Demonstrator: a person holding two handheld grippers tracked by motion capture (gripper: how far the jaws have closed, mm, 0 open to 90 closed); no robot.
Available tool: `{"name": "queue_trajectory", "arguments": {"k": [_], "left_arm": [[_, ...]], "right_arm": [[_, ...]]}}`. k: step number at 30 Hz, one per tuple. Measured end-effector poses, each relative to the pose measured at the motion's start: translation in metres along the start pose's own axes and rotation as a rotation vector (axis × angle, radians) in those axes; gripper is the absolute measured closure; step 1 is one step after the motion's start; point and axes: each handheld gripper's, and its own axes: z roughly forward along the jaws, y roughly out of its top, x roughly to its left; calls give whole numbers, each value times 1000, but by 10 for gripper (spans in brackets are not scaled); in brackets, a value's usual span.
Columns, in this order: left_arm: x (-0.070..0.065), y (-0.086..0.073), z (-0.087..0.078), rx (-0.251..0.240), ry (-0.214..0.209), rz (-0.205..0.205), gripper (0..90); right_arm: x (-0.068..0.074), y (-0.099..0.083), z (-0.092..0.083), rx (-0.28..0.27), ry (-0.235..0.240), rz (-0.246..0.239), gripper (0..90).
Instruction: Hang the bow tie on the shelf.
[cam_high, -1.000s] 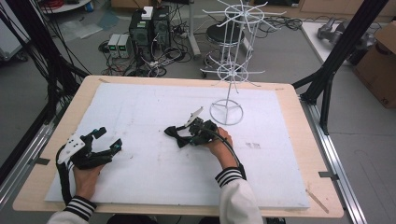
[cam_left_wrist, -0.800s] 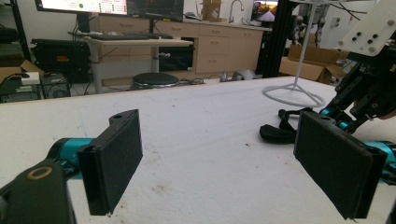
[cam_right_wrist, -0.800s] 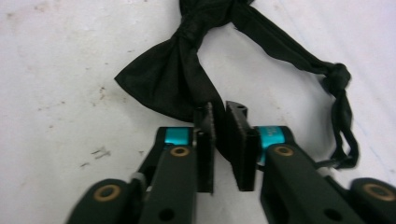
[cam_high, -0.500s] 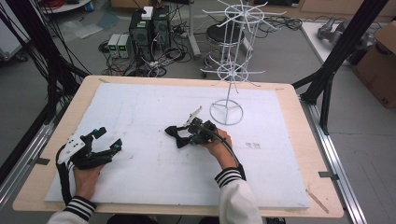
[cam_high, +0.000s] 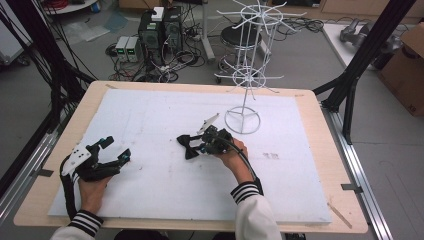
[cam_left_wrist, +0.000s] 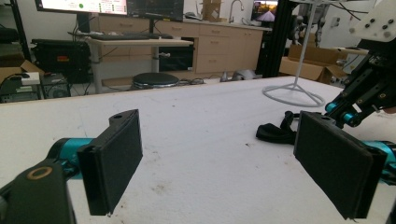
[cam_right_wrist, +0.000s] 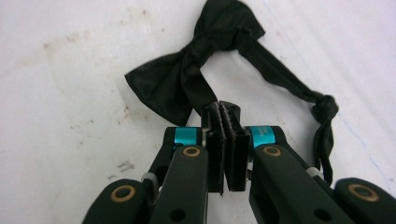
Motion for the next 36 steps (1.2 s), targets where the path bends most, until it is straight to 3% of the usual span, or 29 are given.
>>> {"name": "queue_trajectory", "arguments": {"k": [4,6,8,9,13,24,31,36], "left_arm": [[0,0,0,-1,0,2,157],[0,0,0,0,0,1,157],[0,0,0,1,0,1,156],[0,0,0,0,1,0,156],[0,0,0,1,1,4,157],[0,0,0,1,0,2,156],[0,0,0,1,2,4,156],[0,0,0,1,1,2,156]], "right_arm": [[2,-2,-5,-62,-5,9,887],[3,-2,-6,-68,0,20,887],[6,-2,-10,-108,-9,16,887],[8,-2,-14,-152,-9,12,887],[12,-1,-22,-204,-20,11,887],[18,-2,-54,-361,-90,23,887],[20,-5,-71,-428,-140,31,887],[22,-6,-80,-444,-163,23,887]]}}
